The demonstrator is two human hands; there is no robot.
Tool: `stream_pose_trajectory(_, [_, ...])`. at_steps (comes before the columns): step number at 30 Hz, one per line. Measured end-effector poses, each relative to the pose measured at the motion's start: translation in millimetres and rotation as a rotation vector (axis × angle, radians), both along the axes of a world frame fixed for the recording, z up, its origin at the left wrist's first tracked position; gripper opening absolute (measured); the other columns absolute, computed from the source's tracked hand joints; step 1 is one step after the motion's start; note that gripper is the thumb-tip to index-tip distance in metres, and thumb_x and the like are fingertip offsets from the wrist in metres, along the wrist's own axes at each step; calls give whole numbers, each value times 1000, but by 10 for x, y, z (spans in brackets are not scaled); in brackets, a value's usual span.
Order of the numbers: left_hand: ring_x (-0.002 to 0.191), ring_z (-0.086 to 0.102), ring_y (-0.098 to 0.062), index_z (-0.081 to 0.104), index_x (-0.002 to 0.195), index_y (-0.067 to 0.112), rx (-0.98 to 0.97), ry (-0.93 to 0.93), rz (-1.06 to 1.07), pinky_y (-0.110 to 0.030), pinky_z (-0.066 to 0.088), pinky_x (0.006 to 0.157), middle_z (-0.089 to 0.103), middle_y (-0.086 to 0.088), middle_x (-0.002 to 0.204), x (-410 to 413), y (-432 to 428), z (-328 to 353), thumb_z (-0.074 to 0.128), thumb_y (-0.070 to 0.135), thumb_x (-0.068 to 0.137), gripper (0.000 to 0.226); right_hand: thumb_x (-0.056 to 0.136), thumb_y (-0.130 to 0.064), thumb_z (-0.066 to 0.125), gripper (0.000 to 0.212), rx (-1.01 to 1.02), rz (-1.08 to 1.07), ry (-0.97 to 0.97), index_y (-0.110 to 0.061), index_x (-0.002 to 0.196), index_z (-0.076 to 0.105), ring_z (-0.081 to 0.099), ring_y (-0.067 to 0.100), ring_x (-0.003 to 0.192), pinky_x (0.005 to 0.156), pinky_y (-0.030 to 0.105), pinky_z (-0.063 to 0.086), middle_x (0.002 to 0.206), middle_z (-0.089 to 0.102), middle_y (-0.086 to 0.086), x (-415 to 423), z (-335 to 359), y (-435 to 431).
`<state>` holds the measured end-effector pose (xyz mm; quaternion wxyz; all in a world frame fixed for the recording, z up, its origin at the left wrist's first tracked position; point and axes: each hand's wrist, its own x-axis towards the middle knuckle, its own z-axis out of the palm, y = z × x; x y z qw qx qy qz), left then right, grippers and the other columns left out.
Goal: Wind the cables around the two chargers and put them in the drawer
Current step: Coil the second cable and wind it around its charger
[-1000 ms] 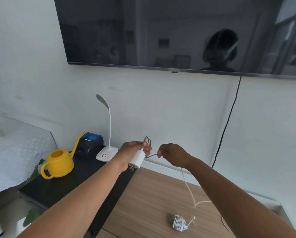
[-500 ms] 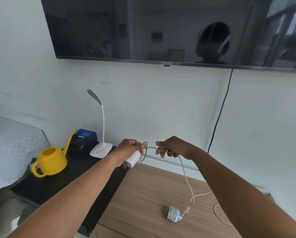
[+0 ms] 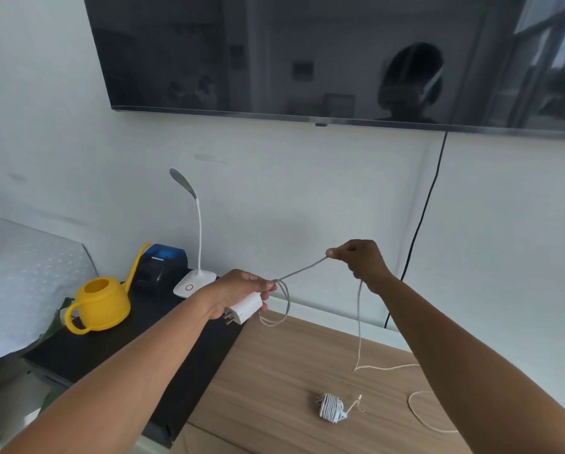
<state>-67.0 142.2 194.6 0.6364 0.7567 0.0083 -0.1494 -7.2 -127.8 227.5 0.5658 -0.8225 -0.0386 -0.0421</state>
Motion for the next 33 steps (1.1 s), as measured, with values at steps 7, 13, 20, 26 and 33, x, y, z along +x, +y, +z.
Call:
stream_pose_trajectory(7, [63,65,-19,69,95,11,-170,-13,40,-25,45,50,67,-4,75,-46,-65,180,71,31,86,22,97,-38,52,23,-724,-209,-282,-17,89,59,62,28,78,61,29,39,81,67,5,-54,-236,127])
stream_pose_trajectory(13, [68,67,-14,68,93,15,-402,9,160,-21,44,46,66,1,76,6,131,243,70,28,86,15,92,-13,48,26,-637,-89,36,-31,94,67,66,20,90,74,31,52,91,71,-2,-12,-389,113])
stream_pose_trajectory(20, [60,67,-12,68,89,16,-458,6,368,-20,45,48,67,2,73,51,295,223,70,28,88,12,85,-6,57,28,-578,-156,108,-13,112,49,64,23,101,79,32,47,102,70,-6,-56,-344,236])
stream_pose_trajectory(26, [64,68,-18,69,96,9,-376,-118,446,-24,48,54,72,-5,82,87,216,150,74,23,84,19,86,-19,54,19,-737,73,-6,-26,90,70,65,19,92,79,28,50,95,71,-5,-194,-240,573])
stream_pose_trajectory(33, [82,73,-21,69,97,7,-312,-153,395,-25,53,61,77,-10,96,99,114,69,70,19,88,15,90,-12,49,26,-758,265,-102,-24,89,72,55,10,81,65,22,38,85,58,-14,-261,-78,761])
